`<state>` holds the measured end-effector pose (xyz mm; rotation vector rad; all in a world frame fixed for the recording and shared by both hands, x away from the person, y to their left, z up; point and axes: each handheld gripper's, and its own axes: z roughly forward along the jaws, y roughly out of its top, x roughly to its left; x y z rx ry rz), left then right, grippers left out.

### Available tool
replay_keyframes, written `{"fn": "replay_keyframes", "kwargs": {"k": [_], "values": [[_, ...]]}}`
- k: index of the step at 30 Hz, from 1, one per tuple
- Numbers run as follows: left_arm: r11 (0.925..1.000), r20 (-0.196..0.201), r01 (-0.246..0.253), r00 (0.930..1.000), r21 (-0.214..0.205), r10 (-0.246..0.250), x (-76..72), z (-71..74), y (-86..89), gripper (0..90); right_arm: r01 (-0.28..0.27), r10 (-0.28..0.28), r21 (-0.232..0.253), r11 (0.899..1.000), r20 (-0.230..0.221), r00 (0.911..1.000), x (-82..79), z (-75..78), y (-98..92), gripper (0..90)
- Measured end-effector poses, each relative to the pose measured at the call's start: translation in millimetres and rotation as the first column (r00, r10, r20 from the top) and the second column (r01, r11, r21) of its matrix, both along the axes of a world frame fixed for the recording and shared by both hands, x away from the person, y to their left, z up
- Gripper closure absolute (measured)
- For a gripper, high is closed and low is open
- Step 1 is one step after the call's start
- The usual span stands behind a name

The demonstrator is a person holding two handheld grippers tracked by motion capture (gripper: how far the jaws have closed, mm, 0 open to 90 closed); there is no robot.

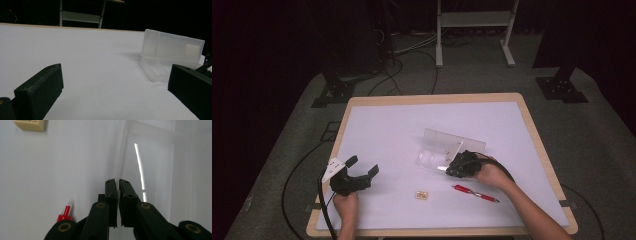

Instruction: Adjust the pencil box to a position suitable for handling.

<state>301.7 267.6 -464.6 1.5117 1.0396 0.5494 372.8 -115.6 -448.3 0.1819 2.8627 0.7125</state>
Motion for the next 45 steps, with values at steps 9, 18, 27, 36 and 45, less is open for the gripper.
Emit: {"fn": "replay_keyframes", "kwargs": {"k": [9, 18, 27, 36, 45], "values": [[1.0, -0.001, 0.001, 1.0, 0.0, -0.001, 0.0, 0.0, 0.1, 0.0, 0.018, -0.018, 0.026, 0.999, -0.025, 0.9995, -0.1, 4.4, -3.9, 73.9], [1.0, -0.001, 0.001, 1.0, 0.0, -0.001, 0.0, 0.0, 0.0, 0.0, 0.051, -0.049, 0.085, 0.995, -0.024, 0.9985, -7.5, 16.0, -12.6, 68.0], [1.0, -0.002, 0.001, 1.0, 0.003, -0.001, -0.1, 0.1, -0.2, 0.0, 0.085, -0.08, 0.132, 0.988, -0.043, 0.9959, -18.0, 20.0, -32.8, 66.1], [1.0, -0.003, 0.001, 1.0, 0.004, -0.001, -0.3, 0.0, -0.2, 0.0, 0.104, -0.096, 0.149, 0.983, -0.063, 0.9934, -26.9, 20.2, -49.1, 64.6], [1.0, -0.002, 0.0, 1.0, 0.003, 0.0, -0.1, 0.0, 0.0, 0.0, 0.13, -0.114, 0.173, 0.976, -0.099, 0.9885, -35.7, 18.4, -62.3, 63.3]]}}
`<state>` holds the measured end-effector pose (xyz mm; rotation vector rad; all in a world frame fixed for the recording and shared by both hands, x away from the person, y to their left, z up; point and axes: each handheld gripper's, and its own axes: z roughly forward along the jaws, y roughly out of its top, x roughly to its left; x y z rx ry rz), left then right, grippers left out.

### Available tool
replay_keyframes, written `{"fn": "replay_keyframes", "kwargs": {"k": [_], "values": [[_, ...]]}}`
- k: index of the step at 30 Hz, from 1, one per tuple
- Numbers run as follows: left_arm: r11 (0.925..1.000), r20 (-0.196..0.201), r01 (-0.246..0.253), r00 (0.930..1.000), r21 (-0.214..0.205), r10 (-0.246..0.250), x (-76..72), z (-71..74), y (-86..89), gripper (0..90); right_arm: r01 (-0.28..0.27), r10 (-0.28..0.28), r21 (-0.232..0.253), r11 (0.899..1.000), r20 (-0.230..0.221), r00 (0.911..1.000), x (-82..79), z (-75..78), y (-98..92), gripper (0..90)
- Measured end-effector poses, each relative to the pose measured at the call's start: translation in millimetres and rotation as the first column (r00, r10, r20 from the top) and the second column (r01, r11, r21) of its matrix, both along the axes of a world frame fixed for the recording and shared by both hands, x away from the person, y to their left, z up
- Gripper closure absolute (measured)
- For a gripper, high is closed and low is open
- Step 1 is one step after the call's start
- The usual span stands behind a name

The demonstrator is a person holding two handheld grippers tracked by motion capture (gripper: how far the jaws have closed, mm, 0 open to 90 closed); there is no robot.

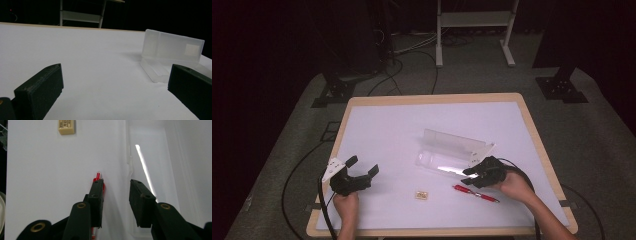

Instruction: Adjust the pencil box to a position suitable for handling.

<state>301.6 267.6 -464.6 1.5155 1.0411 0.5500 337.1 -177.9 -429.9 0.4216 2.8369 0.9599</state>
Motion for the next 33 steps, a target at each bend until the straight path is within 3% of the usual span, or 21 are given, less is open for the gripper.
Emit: {"fn": "replay_keyframes", "kwargs": {"k": [33], "values": [[1.0, -0.004, 0.0, 1.0, -0.003, 0.0, -0.5, 0.2, 0.3, 0.0, 0.008, -0.008, 0.002, 1.0, -0.052, 0.9986, -24.1, -21.7, -17.9, 65.9]]}}
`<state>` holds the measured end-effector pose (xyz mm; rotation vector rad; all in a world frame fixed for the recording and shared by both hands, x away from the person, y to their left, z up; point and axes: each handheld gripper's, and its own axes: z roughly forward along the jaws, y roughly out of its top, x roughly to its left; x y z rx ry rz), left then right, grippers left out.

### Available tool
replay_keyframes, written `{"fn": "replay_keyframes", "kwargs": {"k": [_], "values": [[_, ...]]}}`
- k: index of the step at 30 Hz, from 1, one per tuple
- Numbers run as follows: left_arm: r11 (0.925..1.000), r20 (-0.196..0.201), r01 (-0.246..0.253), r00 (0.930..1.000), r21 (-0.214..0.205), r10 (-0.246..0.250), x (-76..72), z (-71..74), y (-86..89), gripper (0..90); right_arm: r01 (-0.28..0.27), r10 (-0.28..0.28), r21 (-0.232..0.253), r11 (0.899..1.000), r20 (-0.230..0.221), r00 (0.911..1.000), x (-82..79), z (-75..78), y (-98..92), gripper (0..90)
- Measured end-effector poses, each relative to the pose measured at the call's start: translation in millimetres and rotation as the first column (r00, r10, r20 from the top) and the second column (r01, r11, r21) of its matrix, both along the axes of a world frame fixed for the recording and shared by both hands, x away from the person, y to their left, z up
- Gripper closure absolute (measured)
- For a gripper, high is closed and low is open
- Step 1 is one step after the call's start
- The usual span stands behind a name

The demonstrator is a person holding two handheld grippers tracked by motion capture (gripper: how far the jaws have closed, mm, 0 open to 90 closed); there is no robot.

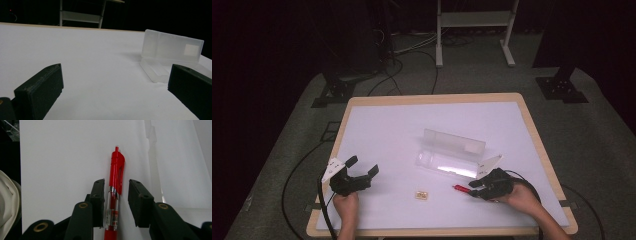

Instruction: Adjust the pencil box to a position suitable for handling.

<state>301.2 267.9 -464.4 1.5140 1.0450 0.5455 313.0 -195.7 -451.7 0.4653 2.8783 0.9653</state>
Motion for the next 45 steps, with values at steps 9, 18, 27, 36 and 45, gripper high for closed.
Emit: {"fn": "replay_keyframes", "kwargs": {"k": [9, 18, 27, 36, 45], "values": [[1.0, 0.002, -0.001, 1.0, -0.005, 0.001, -0.2, -0.1, 0.1, 0.0, -0.001, 0.001, -0.003, 1.0, -0.009, 1.0, -2.1, -3.8, -2.0, 69.0], [1.0, 0.002, -0.001, 1.0, -0.006, 0.001, -0.2, -0.1, 0.1, 0.0, 0.004, -0.004, -0.005, 1.0, -0.014, 0.9999, -2.4, -7.5, -3.2, 71.8], [1.0, 0.003, -0.001, 1.0, -0.007, 0.001, -0.3, 0.0, 0.2, 0.0, 0.003, -0.003, -0.009, 1.0, -0.007, 1.0, -3.5, -7.6, -3.5, 77.2], [1.0, 0.003, -0.001, 1.0, -0.008, 0.001, -0.3, -0.1, 0.3, 0.0, -0.003, 0.003, -0.015, 1.0, -0.004, 1.0, -4.4, -7.0, -3.3, 78.6], [1.0, 0.003, 0.0, 1.0, -0.006, 0.0, -0.3, -0.1, 0.3, 0.0, 0.003, -0.003, -0.008, 1.0, 0.019, 0.9998, -5.7, 2.4, -3.5, 78.8]]}}
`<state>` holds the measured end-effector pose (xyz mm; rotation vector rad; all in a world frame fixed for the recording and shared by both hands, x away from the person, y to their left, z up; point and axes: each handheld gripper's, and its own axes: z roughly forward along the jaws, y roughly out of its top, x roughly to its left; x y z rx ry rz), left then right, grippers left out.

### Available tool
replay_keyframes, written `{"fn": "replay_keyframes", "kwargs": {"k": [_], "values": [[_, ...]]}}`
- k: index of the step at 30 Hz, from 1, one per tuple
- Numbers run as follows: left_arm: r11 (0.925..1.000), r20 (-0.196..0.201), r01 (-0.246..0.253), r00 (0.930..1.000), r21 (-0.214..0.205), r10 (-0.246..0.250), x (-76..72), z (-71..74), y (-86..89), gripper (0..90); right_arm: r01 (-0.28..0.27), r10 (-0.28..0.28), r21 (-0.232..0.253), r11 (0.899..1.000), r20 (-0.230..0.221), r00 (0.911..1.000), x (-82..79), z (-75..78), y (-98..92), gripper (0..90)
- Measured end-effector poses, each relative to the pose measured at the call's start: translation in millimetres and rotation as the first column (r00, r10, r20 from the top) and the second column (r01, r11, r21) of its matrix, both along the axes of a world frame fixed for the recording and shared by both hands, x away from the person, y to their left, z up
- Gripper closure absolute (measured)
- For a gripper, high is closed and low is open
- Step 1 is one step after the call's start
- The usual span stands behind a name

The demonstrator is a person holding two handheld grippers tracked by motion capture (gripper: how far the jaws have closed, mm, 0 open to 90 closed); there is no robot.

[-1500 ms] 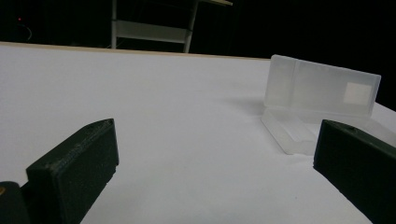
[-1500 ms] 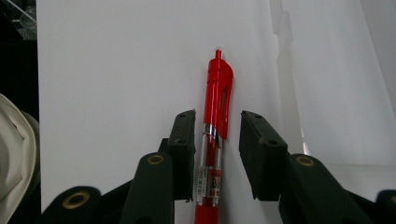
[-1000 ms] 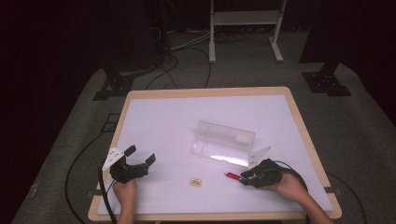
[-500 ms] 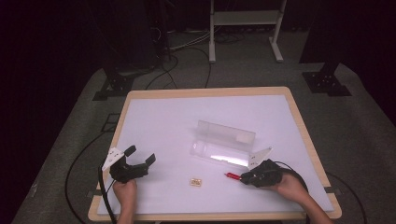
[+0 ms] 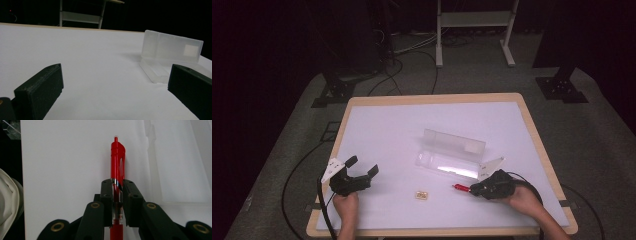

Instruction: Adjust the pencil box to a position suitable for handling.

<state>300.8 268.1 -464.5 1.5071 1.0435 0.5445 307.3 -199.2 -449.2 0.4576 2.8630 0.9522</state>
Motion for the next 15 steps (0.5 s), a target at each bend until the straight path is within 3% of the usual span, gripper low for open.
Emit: {"fn": "replay_keyframes", "kwargs": {"k": [15], "values": [[1.0, 0.0, 0.003, 1.0, 0.009, -0.003, 0.5, 0.0, -0.5, 0.0, 0.013, -0.014, 0.018, 1.0, 0.039, 0.9991, 7.4, 23.2, 0.7, 78.7]]}}
